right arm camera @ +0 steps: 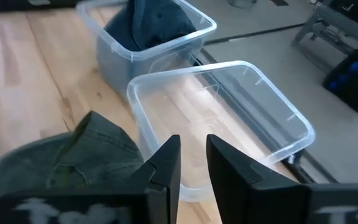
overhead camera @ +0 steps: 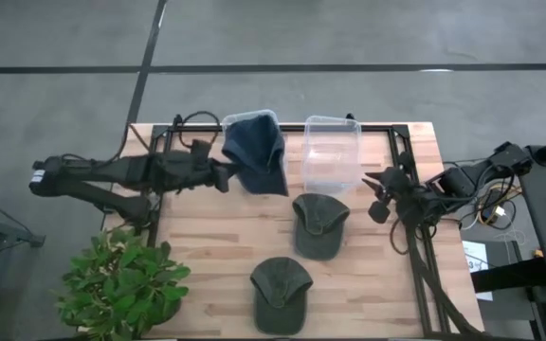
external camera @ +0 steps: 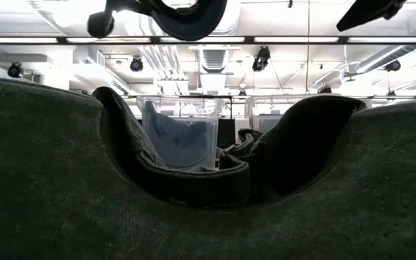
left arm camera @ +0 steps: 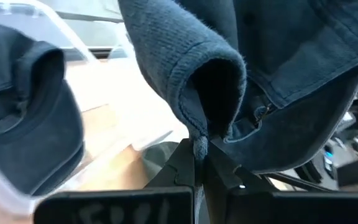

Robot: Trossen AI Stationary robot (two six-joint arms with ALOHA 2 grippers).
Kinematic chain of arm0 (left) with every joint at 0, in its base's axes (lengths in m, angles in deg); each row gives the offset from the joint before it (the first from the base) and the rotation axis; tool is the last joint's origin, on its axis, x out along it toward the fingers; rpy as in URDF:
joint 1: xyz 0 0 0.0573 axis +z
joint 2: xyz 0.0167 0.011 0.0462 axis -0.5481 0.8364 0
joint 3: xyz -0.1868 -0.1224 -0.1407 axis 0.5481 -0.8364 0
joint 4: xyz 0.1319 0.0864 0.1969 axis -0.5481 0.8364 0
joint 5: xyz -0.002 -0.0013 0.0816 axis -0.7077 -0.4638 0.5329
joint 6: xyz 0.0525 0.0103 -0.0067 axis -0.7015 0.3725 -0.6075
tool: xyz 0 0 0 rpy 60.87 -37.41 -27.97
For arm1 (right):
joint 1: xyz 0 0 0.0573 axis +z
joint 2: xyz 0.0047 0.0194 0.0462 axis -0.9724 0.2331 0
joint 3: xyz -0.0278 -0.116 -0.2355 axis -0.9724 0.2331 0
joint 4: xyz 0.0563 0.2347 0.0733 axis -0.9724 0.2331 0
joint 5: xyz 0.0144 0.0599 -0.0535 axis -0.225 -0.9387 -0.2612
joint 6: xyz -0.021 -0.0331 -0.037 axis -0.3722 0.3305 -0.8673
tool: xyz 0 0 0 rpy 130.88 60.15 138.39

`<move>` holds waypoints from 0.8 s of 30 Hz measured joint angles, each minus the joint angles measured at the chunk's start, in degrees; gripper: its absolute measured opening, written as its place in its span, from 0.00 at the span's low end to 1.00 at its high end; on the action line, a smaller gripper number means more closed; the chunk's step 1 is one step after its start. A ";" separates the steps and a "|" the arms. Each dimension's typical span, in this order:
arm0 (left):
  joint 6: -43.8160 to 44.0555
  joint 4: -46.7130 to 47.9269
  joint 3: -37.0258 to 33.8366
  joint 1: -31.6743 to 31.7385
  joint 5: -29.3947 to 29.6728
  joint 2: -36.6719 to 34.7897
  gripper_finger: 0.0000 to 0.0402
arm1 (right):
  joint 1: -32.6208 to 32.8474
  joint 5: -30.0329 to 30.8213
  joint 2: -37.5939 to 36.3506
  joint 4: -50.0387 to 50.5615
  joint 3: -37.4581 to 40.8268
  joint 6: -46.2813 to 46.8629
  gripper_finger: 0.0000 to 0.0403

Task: Pick & Place hat
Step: Put the blue cap into the left transparent bin

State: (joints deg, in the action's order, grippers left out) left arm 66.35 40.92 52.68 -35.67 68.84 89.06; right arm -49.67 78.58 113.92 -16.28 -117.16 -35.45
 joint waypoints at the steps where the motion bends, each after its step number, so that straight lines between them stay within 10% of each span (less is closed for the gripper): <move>1: -0.91 -0.72 0.00 1.37 -2.19 0.00 0.02 | 0.00 -0.32 -1.14 -1.43 0.88 -0.75 0.17; 24: -11.14 -22.84 0.00 12.56 -34.83 0.00 0.02 | -0.05 -20.78 -28.14 -40.66 28.35 -15.11 0.17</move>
State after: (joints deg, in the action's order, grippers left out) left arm 55.21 18.08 52.68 -23.11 34.01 89.06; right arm -49.71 57.79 85.78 -56.94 -88.81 -50.56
